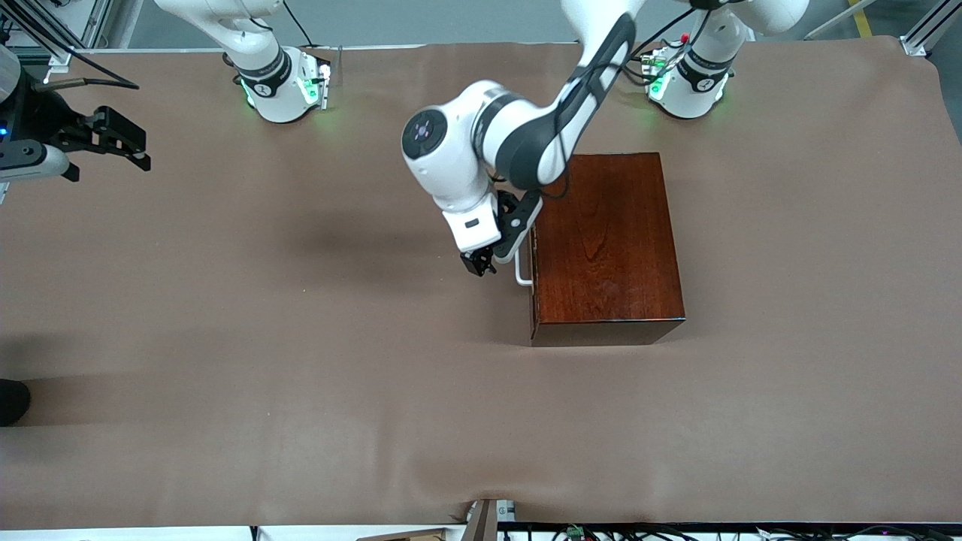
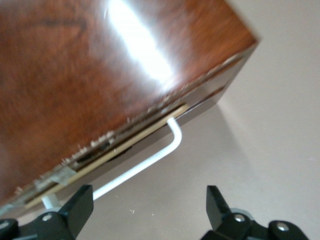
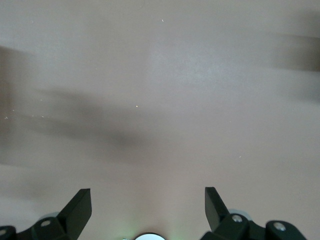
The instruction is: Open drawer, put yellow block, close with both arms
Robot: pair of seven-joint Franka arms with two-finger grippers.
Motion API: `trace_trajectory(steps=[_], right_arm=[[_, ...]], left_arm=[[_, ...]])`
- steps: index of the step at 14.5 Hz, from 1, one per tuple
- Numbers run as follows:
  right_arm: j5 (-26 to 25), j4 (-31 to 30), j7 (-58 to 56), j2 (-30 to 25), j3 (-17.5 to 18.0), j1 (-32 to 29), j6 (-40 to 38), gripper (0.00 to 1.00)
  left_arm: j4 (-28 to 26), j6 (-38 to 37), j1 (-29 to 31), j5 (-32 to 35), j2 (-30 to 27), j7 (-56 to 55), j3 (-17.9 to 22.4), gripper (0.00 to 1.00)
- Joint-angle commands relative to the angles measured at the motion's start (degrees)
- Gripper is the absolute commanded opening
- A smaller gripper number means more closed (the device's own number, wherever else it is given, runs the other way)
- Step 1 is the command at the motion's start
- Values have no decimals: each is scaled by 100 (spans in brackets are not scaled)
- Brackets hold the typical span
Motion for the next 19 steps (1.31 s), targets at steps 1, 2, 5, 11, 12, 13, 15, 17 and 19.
trace_trajectory(steps=[1, 2, 5, 11, 12, 13, 15, 17, 19], right_arm=[[127, 170, 130, 80, 9, -28, -61, 100], [127, 170, 130, 80, 9, -37, -61, 100], [127, 170, 121, 80, 0, -37, -61, 100], [74, 170, 112, 80, 0, -28, -61, 100], [83, 170, 104, 80, 0, -28, -52, 100], [83, 170, 103, 80, 0, -28, -61, 100], [83, 170, 103, 80, 0, -28, -61, 100], [83, 170, 95, 80, 0, -20, -61, 100], [83, 161, 86, 80, 0, -28, -61, 100]], left_arm=[[-191, -1, 83, 222, -367, 598, -31, 100], [-191, -1, 215, 223, -534, 835, -40, 100], [-235, -36, 698, 170, -1070, 1984, -49, 100], [-996, -142, 1481, 117, -2317, 4295, -84, 100], [-1304, -151, 1569, 117, -2624, 4770, -84, 100], [-1585, -151, 1709, 117, -2915, 5210, -84, 100], [-1999, -160, 1938, 117, -3364, 5984, -84, 100], [-2325, -168, 2184, 117, -3733, 6582, -84, 100], [-2467, -177, 2500, 117, -3980, 7259, -84, 100]])
